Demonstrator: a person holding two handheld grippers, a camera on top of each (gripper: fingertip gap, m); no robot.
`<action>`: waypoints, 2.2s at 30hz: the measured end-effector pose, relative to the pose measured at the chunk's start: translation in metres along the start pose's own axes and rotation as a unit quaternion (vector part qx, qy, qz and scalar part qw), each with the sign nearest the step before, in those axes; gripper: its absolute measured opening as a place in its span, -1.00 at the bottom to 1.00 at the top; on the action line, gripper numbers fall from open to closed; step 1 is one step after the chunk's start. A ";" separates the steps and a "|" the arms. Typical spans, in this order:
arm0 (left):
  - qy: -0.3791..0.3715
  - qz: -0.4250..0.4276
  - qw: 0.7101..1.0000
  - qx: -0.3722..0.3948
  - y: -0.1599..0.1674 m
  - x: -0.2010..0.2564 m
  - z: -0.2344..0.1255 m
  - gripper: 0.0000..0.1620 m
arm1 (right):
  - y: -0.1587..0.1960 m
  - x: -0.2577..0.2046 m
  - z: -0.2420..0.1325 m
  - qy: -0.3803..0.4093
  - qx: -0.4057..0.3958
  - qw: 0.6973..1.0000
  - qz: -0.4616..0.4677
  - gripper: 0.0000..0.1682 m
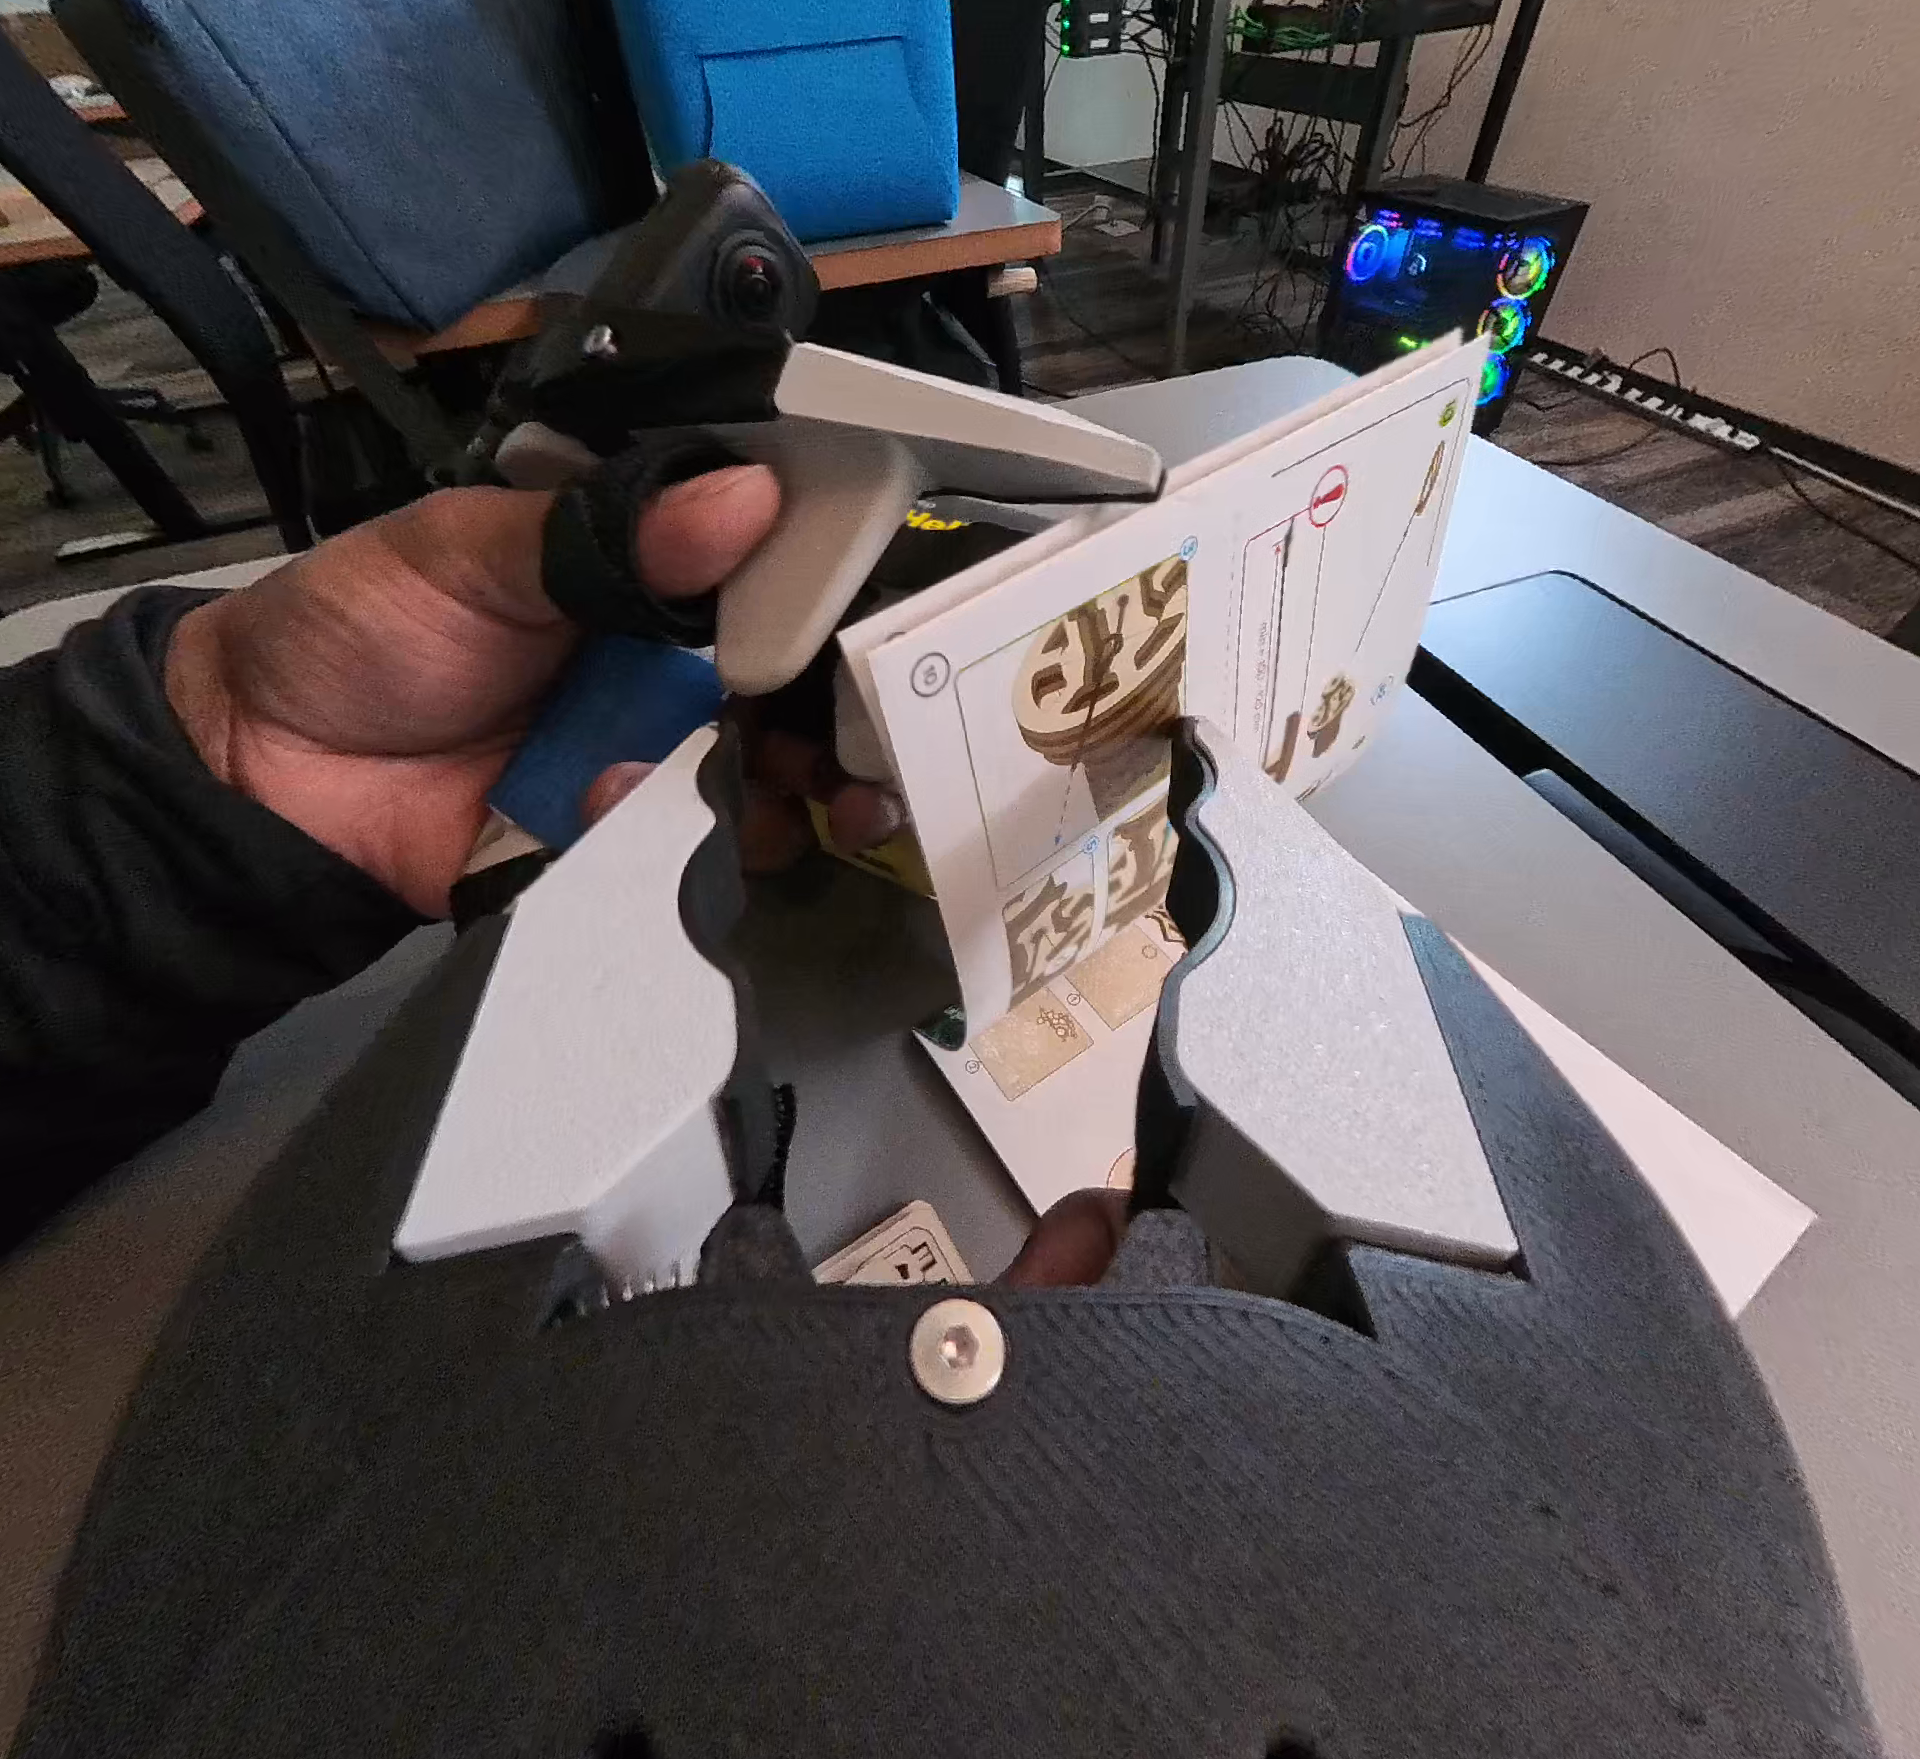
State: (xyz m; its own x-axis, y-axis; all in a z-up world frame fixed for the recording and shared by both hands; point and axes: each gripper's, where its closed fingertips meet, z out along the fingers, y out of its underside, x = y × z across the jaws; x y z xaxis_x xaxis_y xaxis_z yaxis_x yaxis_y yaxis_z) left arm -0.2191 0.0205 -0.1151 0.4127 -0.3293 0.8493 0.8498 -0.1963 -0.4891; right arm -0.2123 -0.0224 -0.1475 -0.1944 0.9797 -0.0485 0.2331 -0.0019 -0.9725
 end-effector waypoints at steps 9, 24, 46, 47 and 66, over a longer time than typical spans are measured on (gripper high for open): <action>0.007 -0.005 1.000 -0.006 0.002 0.001 0.000 -0.66 | 0.001 -0.001 0.001 -0.001 -0.002 1.000 -0.002 -0.02; 0.015 -0.010 1.000 -0.002 0.000 0.002 -0.001 -0.67 | 0.002 -0.002 0.001 -0.003 -0.002 1.000 0.001 -0.03; 0.030 -0.018 0.999 0.005 0.000 0.002 0.000 -0.75 | 0.001 0.000 0.000 -0.006 0.003 1.000 0.014 -0.04; 0.030 -0.018 0.999 0.005 0.000 0.002 0.000 -0.75 | 0.001 0.000 0.000 -0.006 0.003 1.000 0.014 -0.04; 0.037 -0.019 0.999 0.009 -0.001 0.004 0.000 -0.80 | 0.001 0.001 -0.001 -0.007 0.004 1.000 0.016 -0.04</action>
State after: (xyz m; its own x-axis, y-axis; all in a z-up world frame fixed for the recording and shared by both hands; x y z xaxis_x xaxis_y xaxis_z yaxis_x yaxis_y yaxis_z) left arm -0.2184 0.0191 -0.1117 0.3549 -0.3899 0.8497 0.8705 -0.1937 -0.4525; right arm -0.2114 -0.0212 -0.1484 -0.1992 0.9764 -0.0833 0.2322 -0.0355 -0.9720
